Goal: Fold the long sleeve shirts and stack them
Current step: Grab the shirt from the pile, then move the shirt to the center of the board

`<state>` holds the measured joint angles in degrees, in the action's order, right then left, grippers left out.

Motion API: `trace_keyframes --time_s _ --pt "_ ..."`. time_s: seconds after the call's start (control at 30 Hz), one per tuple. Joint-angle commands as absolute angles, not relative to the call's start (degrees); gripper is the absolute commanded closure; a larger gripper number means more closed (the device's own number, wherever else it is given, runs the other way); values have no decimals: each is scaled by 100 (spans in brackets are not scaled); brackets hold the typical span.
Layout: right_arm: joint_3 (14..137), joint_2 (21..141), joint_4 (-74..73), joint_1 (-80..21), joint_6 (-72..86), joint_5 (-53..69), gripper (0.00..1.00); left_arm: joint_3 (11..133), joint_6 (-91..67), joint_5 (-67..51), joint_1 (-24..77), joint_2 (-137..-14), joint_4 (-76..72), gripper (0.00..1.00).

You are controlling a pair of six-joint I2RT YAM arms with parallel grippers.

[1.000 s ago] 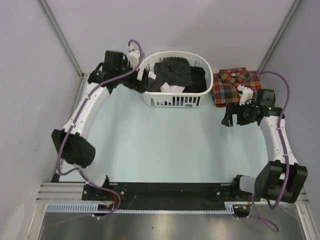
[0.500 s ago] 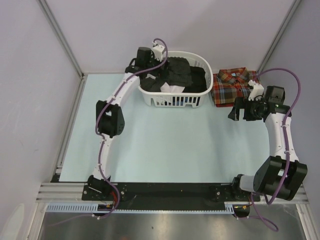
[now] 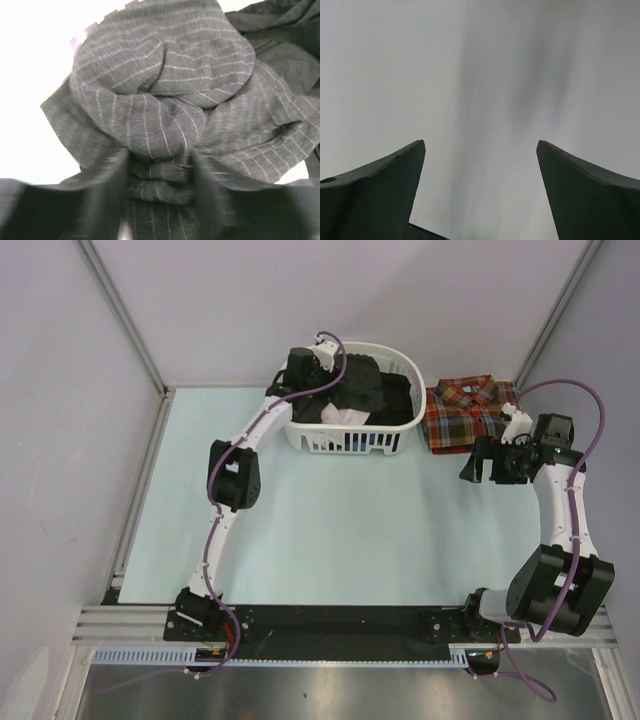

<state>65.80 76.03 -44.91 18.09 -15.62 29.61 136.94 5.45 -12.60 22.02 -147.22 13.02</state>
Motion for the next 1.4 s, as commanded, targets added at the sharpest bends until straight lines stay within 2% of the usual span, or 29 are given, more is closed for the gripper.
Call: trace_keyframes --time_s 0.0,0.07,0.1,0.13,0.67,1.03,1.17,1.2,1.3,1.37 --pt "6785 7646 -4491 1846 -1503 3137 0 14036 606 -1336 2215 -14503 634 67" --pt "6776 7646 -4465 1846 -1468 3181 0 14062 615 -1397 2224 -14222 528 81" --pt "6785 7655 -4456 1837 -1459 3216 0 14062 615 -1415 2224 -14134 484 95" --pt "6794 7655 -4447 1837 -1450 3243 0 14080 615 -1450 2224 -13933 466 100" --pt "6820 7418 -4359 1556 -1345 3480 0 13852 273 -3146 2742 -11243 1221 100" --pt "6645 7110 -4333 1547 -1345 3726 0 13773 -747 -4271 3260 -9598 1484 100" --pt "6601 7040 -4359 1547 -1336 3762 0 12758 -231 -4612 3270 -9203 2204 100" --pt "6583 7031 -4377 1547 -1362 3779 0 12544 485 -4762 3278 -9124 2458 100" --pt "6565 7014 -4473 1547 -1502 3814 0 11857 1813 -5167 3296 -9008 3425 93" --pt "6530 7022 -4639 1556 -1747 3867 0 12318 2781 -5116 3618 -9506 5170 63"
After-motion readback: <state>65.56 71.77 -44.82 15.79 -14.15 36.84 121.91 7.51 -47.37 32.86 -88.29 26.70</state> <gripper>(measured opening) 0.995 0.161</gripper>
